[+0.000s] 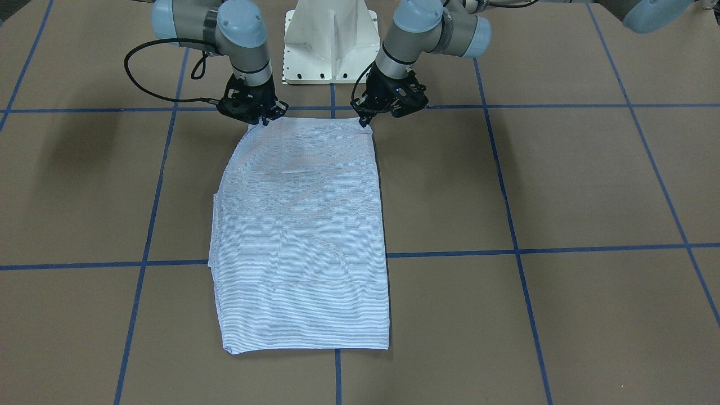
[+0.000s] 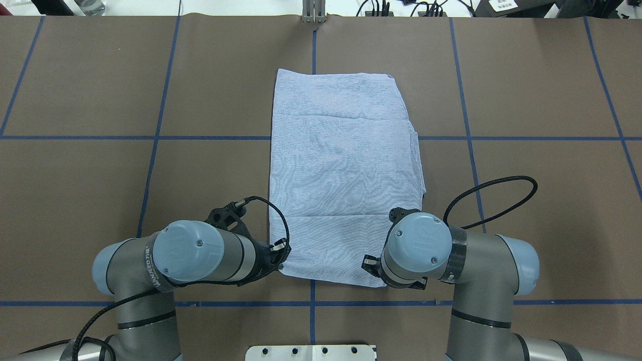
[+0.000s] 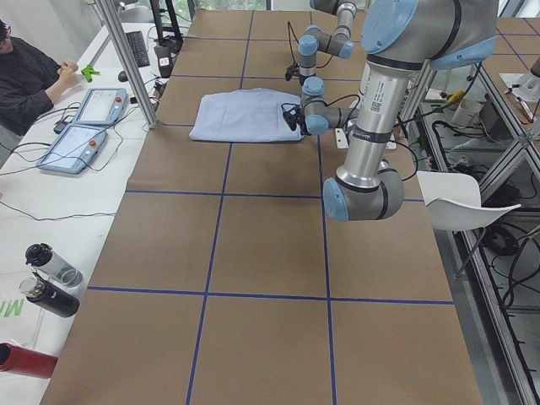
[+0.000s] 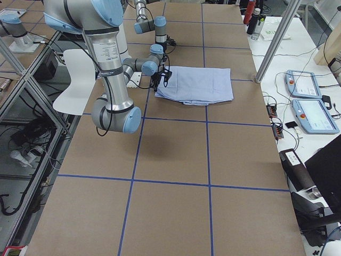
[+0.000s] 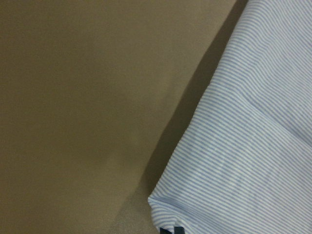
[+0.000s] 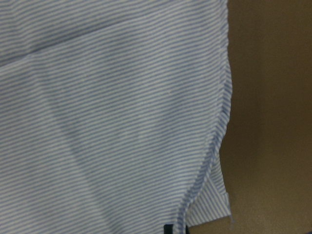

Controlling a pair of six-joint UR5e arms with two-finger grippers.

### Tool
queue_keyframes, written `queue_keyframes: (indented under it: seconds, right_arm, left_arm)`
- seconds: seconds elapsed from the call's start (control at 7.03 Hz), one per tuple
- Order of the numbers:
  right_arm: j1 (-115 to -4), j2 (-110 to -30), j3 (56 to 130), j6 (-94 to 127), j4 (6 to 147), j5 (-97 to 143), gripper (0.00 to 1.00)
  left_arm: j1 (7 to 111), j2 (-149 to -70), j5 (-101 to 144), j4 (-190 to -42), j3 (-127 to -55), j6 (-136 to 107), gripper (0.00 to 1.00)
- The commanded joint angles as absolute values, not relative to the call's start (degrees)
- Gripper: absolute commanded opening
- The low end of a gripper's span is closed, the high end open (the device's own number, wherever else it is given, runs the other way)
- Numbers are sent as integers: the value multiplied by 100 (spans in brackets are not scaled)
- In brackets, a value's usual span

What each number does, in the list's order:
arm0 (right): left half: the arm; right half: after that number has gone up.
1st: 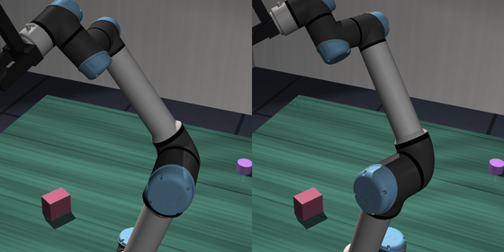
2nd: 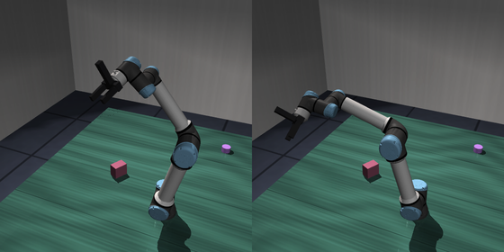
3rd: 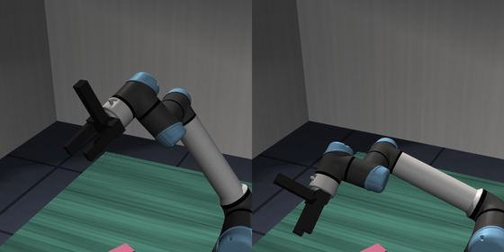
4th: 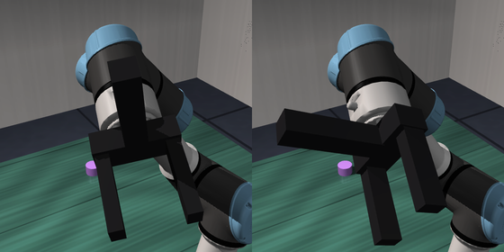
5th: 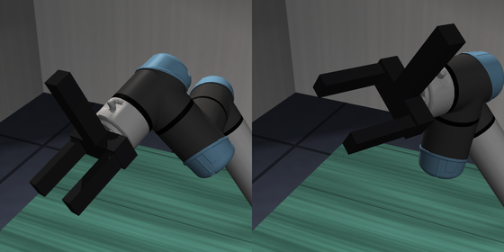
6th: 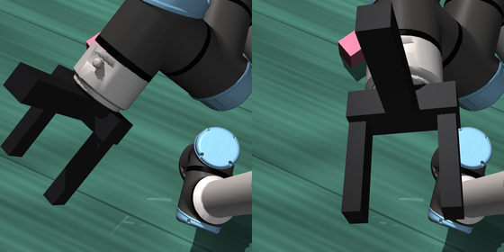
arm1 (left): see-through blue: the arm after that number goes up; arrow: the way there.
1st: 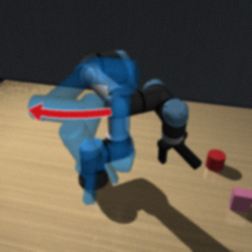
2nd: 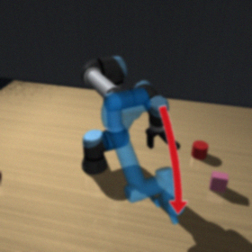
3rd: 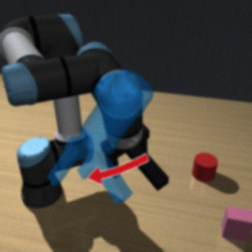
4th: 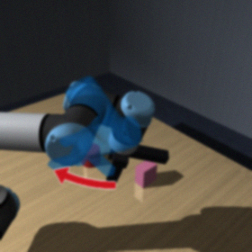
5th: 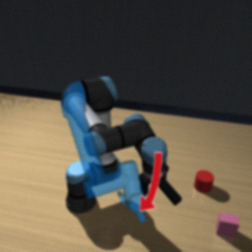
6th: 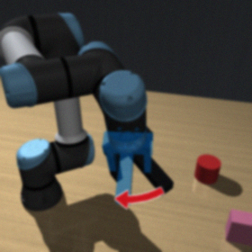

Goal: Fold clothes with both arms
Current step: 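Close both grippers on the near corners of the shirt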

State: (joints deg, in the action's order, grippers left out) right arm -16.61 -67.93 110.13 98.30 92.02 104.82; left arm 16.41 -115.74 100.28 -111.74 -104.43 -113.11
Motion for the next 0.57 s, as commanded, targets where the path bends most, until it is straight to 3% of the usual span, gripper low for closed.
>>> queue_keyframes:
  seconds: [0.0,0.43]
  right_arm:
    - [-1687,-6803,11258,9826,9202,10512,0]
    - [-1723,-7135,11950,9782,9202,10730,0]
  left_arm:
    - [1696,-11566,10046,-11162,-10564,-11312,0]
    - [1679,-11488,10081,-10314,-11387,-11294,0]
